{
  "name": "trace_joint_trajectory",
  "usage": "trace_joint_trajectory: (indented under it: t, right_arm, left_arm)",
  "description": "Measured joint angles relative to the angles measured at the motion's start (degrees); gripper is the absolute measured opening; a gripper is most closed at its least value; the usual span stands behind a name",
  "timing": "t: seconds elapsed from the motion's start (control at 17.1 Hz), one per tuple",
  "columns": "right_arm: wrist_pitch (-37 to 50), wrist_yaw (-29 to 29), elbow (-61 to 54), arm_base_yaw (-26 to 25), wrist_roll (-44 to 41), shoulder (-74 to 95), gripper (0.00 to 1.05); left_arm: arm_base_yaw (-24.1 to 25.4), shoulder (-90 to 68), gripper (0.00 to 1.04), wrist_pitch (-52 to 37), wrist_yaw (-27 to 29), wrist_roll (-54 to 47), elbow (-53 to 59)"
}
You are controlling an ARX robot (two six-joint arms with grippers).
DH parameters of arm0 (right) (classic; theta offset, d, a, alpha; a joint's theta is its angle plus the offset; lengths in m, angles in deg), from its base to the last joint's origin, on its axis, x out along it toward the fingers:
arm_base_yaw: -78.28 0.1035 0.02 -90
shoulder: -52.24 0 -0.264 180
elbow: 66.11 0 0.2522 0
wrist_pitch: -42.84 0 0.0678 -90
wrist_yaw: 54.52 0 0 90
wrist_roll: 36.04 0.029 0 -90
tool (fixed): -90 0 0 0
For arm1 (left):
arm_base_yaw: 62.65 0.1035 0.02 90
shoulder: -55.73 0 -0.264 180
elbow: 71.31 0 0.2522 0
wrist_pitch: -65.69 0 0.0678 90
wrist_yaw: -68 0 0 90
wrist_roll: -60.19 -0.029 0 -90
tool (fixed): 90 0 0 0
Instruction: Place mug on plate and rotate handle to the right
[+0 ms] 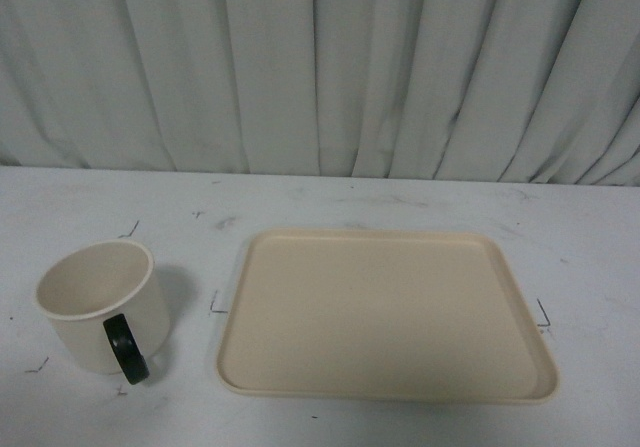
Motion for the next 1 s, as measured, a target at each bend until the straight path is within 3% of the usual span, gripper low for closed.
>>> trace_joint_trajectory:
  t: [0.47,0.53,0.59,0.65,1.0]
  right_arm:
    - [0.00,0.00,0.00,0.00,0.00,0.00,0.98]
    - [0.04,0.07,0.00,0.00,0.00,0.00,0.98]
    - [-0.02,0.00,0.00,0.00,0.00,0.00,0.98]
    - [-0.02,0.00,0.00,0.00,0.00,0.00,0.98]
    - [-0.02,-0.02,0.00,0.00,0.00,0.00,0.98]
  left_arm:
    - [-0.02,0.00,0.98,0.00,0.00,0.00,0.00]
    - [-8.96,-18.60,0.98,26.62,18.08,12.57,-15.61]
    - [-6.86,-20.13,0.98,28.48,16.33,15.45,-25.75]
    - [-5.35,-20.57,0.98,26.75,13.99,15.04,-28.20]
    - [2.99,-28.46,0.98,19.23,4.52,11.61,-32.15]
